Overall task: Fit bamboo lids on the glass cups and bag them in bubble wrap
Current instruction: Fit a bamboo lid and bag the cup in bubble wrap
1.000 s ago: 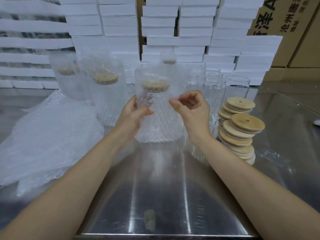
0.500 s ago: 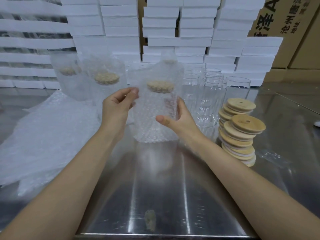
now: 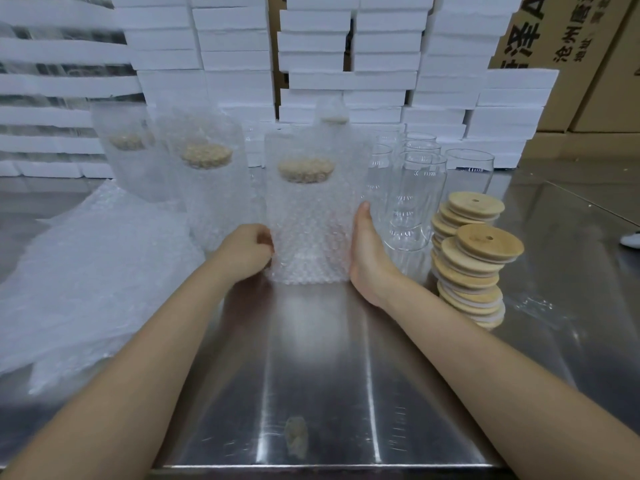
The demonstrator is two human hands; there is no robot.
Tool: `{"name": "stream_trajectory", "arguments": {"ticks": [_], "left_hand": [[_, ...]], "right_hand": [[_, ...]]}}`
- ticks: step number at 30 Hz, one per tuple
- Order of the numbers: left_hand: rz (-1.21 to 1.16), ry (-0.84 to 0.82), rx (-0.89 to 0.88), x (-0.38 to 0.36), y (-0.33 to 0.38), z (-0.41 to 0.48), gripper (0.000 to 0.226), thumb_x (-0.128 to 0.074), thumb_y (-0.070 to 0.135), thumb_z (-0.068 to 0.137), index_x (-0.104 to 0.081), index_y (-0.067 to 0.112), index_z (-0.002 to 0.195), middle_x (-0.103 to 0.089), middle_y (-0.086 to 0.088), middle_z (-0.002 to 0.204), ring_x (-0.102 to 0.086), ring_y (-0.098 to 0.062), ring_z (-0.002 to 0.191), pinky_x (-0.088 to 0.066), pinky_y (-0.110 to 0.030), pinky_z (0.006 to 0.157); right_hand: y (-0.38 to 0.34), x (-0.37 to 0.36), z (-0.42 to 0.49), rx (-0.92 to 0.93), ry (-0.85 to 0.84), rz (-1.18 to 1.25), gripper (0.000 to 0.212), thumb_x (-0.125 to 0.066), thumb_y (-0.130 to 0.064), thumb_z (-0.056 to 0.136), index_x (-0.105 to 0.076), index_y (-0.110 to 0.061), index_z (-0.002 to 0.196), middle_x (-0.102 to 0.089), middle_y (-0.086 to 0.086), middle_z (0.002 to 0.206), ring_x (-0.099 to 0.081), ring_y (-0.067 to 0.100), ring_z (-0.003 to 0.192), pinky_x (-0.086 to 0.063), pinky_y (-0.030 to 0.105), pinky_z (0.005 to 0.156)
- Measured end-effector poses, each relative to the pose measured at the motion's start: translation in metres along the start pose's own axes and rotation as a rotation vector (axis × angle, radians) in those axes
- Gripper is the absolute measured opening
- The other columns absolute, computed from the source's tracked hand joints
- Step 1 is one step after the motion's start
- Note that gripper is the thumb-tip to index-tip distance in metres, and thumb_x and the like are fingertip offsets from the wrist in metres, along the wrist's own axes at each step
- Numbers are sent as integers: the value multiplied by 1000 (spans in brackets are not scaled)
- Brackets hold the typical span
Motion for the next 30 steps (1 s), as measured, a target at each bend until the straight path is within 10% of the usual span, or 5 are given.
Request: {"name": "stream_trajectory", "arguments": {"ticks": [8, 14, 19, 23, 30], "left_hand": [[388, -53, -44, -15, -2, -6, 22, -44, 3, 92, -56, -10, 106, -51, -28, 117, -51, -42, 114, -41, -36, 91], [-380, 241, 41, 6, 1, 1, 22, -36, 18, 103, -56, 8, 106, -65, -13, 99, -59, -26, 87, -50, -29, 72], [-488, -45, -129, 0, 17, -6, 126, -42, 99, 49, -17, 26, 149, -39, 10, 143, -43, -9, 126, -36, -30, 102], [-420, -158, -157, -23, 19, -11, 150, -80, 78, 36, 12, 40, 148, -25, 12, 156, -30, 0, 137, -26, -30, 114], [-675, 34, -177, -24, 25, -10, 83, -83, 36, 60, -49, 17, 134, -64, 2, 125, -62, -9, 113, -45, -39, 106]], "right_hand": [[-7, 5, -3, 73, 67, -15, 57, -18, -54, 102, -52, -21, 132, -60, 2, 130, -60, 14, 113, -47, 28, 94], [-18, 8, -5, 178, 65, -14, 40, -30, -52, 100, -54, -28, 121, -67, -14, 105, -65, 1, 97, -49, 23, 87], [-29, 8, -17, 368, 214, -117, 25, -36, -23, 105, -60, -22, 97, -62, 10, 111, -61, 20, 92, -49, 35, 83], [-44, 12, -34, 612, 406, -240, 22, -39, -7, 99, -52, -24, 91, -53, 12, 101, -49, 20, 80, -44, 40, 77], [-58, -7, -52, 632, 365, -288, 19, -48, -6, 80, -52, -24, 75, -52, -7, 74, -43, 10, 63, -35, 28, 64]]}}
Point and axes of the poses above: each hand's wrist, its own z-axis towards the middle knuckle, its own x-axis out of the back of the hand, y = z × x, the point moved 5 cm from there along z, towards the middle knuckle
